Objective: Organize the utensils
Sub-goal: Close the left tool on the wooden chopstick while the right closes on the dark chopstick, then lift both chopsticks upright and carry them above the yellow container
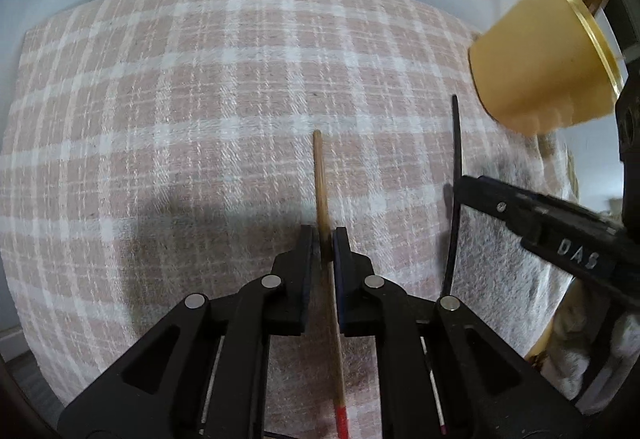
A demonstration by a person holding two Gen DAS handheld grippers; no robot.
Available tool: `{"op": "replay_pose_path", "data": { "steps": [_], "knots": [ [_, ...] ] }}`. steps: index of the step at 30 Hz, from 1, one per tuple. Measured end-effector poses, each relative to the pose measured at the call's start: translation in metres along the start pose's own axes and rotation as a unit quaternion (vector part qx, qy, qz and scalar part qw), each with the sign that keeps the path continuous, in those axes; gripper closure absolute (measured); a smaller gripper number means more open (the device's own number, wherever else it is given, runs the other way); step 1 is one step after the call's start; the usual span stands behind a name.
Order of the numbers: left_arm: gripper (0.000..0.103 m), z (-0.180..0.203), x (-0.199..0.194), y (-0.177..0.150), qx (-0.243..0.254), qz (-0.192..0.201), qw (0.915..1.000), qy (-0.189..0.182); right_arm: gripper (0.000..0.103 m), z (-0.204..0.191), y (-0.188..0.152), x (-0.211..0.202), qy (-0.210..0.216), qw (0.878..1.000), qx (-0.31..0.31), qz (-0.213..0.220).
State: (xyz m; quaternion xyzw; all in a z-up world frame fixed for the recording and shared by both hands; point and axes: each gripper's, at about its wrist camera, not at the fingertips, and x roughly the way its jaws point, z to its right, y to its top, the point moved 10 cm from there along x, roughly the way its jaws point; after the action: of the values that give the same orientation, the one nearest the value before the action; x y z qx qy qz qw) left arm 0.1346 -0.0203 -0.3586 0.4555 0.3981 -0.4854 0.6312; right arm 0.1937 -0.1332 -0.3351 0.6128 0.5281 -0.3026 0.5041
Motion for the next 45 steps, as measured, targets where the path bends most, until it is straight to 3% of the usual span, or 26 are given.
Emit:
{"op": "replay_pose_path", "data": {
  "steps": [8,12,14,18,25,32,40,45],
  "knots": [
    [0.095,0.003,0.011,0.036,0.003,0.007,0.9999,0.016,0.083,-0.007,0.014,0.013,-0.027,1.0,-0.007,0.003],
    [0.099,0.011,0.015,0.048,-0.004,0.015,0.9998,0.008,0.095,-0.017,0.021,0.021,-0.052,0.998,-0.029,0.006],
    [0.099,0.032,0.012,0.06,-0.014,0.014,0.9998,0.0,0.096,-0.023,0.023,0.023,-0.045,0.998,-0.033,0.004],
    [0.1,0.016,-0.008,0.056,-0.029,0.023,0.9991,-0.017,0.097,-0.042,0.029,0.029,-0.02,0.999,-0.025,-0.001],
    [0.1,0.001,-0.057,0.052,-0.027,0.052,0.9977,-0.034,0.099,-0.06,0.033,-0.001,0.022,0.999,-0.037,0.009],
    [0.1,0.002,-0.105,0.07,-0.016,0.087,0.9951,-0.045,0.099,-0.081,0.035,-0.035,0.055,0.997,-0.052,0.029],
    [0.1,0.018,-0.161,0.076,0.016,0.128,0.9906,-0.045,0.099,-0.078,0.029,-0.077,0.073,0.993,-0.066,0.061],
    [0.1,0.037,-0.173,0.079,0.024,0.147,0.9874,-0.052,0.099,-0.064,0.021,-0.1,0.076,0.992,-0.068,0.077]
  ]
}}
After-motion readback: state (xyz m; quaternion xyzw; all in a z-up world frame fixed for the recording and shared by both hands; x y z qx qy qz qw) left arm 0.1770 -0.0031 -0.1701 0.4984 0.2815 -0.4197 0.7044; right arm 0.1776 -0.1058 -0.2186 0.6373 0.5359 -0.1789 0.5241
